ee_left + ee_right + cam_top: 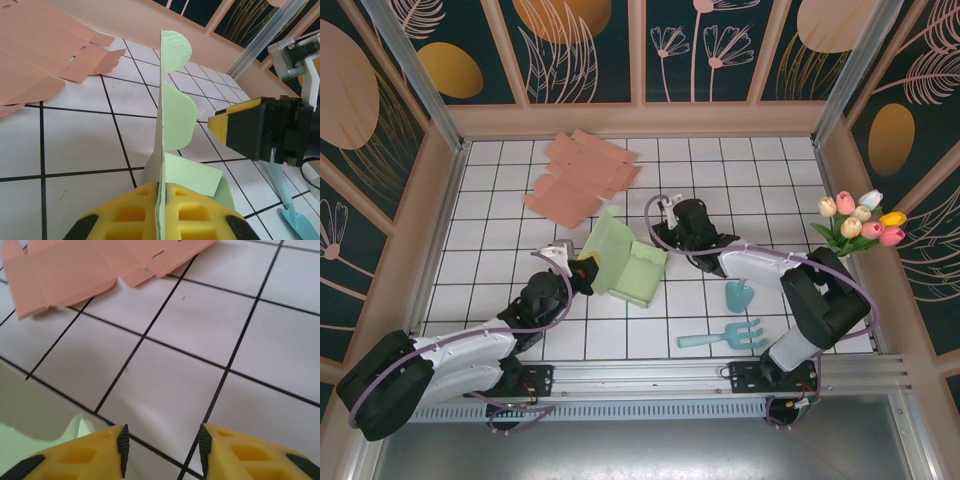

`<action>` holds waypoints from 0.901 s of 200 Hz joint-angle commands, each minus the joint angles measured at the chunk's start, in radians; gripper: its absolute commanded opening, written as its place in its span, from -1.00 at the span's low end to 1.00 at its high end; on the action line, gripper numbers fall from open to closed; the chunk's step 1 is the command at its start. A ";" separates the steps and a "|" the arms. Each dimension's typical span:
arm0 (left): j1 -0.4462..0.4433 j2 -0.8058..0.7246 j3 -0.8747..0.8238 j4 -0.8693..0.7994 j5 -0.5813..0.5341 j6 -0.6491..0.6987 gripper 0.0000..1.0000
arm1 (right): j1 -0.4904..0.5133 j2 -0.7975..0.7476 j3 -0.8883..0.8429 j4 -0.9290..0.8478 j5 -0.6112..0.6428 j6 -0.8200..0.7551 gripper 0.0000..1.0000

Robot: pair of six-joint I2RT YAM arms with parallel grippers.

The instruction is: Fold the paper box

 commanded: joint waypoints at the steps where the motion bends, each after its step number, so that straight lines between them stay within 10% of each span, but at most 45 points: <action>1: 0.000 0.006 -0.012 0.022 -0.009 0.005 -1.00 | 0.036 0.018 -0.047 0.145 0.164 0.105 -0.27; 180: 0.000 0.022 -0.021 0.033 -0.034 -0.024 -1.00 | 0.270 0.318 -0.170 0.407 0.567 -0.023 -0.42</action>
